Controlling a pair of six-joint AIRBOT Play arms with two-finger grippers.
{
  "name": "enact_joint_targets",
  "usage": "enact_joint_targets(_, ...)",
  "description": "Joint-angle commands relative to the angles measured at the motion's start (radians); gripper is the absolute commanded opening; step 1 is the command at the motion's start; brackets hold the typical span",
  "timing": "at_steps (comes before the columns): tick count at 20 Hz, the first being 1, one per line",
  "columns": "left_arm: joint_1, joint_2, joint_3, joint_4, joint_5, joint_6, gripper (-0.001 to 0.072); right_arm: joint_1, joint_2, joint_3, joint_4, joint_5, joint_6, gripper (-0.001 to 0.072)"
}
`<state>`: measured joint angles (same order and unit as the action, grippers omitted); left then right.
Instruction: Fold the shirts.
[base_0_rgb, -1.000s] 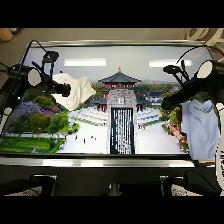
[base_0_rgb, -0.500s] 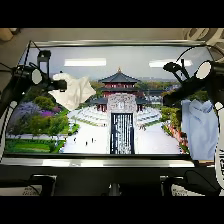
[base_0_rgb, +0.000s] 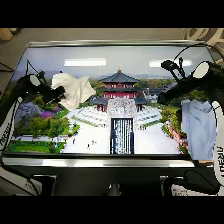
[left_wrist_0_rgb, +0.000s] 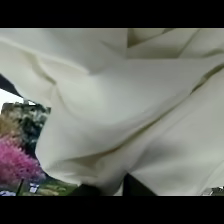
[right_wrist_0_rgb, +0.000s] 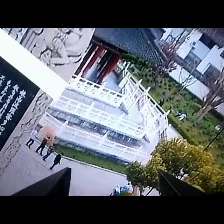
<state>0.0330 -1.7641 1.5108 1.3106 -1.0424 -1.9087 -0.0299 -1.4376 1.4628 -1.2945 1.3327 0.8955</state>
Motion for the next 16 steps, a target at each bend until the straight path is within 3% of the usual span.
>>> enact_joint_targets(1, -0.008, 0.008, 0.024, -0.046, 0.061, 0.019, 0.0028, 0.001, 0.035, 0.001, 0.029, -0.045, -0.003, 0.0557)
enact_joint_targets(4, -0.069, 0.167, 0.107, -0.089, 0.076, 0.259, 0.0028, 0.0, 0.156, 0.002, -0.002, -0.167, -0.01, 0.0551)
enact_joint_targets(7, -0.231, 0.451, 0.121, -0.107, 0.17, 0.389, 0.0027, 0.0, 0.326, 0.028, -0.037, -0.254, -0.01, 0.0551)
enact_joint_targets(11, -0.459, 0.722, 0.121, -0.106, 0.284, 0.39, 0.0027, 0.001, 0.579, 0.05, -0.163, -0.272, 0.074, 0.0546)
enact_joint_targets(16, -0.621, 0.723, 0.058, -0.103, 0.21, 0.335, 0.0027, 0.0, 0.739, 0.05, -0.239, -0.094, 0.115, 0.0545)
